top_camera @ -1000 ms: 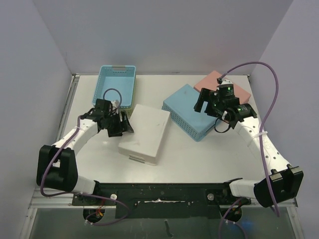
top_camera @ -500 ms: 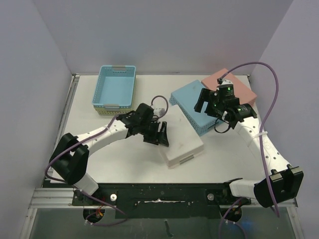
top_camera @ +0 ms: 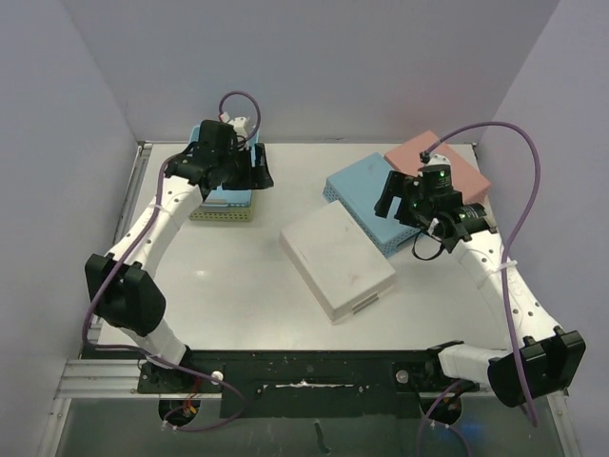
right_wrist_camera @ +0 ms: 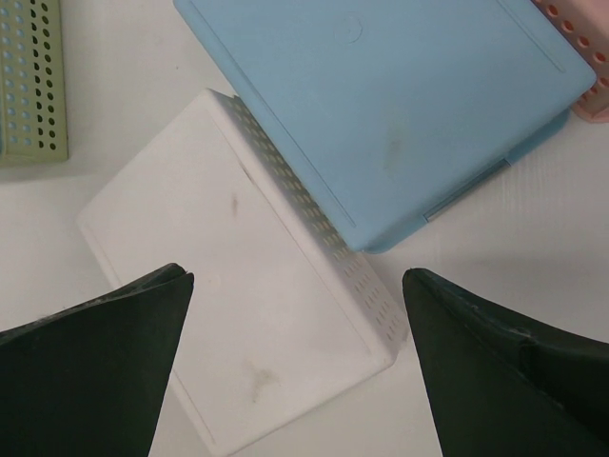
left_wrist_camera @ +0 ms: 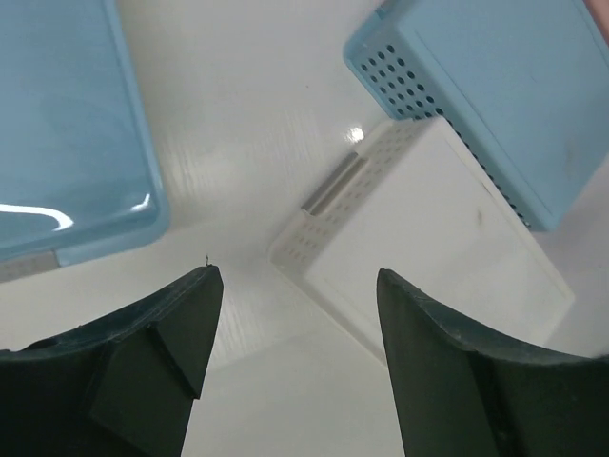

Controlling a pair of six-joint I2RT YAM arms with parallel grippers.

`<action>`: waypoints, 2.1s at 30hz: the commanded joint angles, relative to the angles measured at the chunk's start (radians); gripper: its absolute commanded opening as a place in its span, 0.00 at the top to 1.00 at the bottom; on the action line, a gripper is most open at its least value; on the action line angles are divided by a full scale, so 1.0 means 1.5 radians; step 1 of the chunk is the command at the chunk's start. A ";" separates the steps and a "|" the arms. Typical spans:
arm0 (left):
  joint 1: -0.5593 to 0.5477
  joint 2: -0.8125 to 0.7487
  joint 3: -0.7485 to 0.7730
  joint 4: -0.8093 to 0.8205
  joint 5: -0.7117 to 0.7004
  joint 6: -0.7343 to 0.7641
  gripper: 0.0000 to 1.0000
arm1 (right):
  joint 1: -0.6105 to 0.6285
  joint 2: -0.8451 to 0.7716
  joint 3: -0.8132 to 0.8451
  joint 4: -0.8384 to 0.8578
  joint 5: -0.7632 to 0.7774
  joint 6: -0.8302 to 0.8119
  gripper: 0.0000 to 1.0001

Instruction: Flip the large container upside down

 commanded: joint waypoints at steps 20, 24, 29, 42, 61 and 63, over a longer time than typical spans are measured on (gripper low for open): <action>0.063 0.203 0.220 -0.034 -0.045 0.045 0.35 | 0.002 -0.005 0.023 -0.013 0.054 -0.023 0.00; 0.062 0.233 0.239 -0.038 -0.040 0.048 0.35 | 0.001 0.002 0.038 -0.016 0.058 -0.024 0.00; 0.063 0.248 0.240 -0.035 -0.039 0.050 0.35 | 0.000 -0.004 0.037 -0.017 0.062 -0.021 0.00; 0.062 0.240 0.195 -0.017 -0.054 0.058 0.35 | 0.000 -0.024 0.015 -0.017 0.060 -0.014 0.00; 0.063 0.283 0.214 -0.032 -0.059 0.066 0.63 | -0.001 -0.024 0.017 -0.024 0.064 -0.014 0.00; 0.063 0.286 0.218 -0.035 -0.059 0.067 0.70 | 0.000 -0.023 0.019 -0.021 0.064 -0.014 0.00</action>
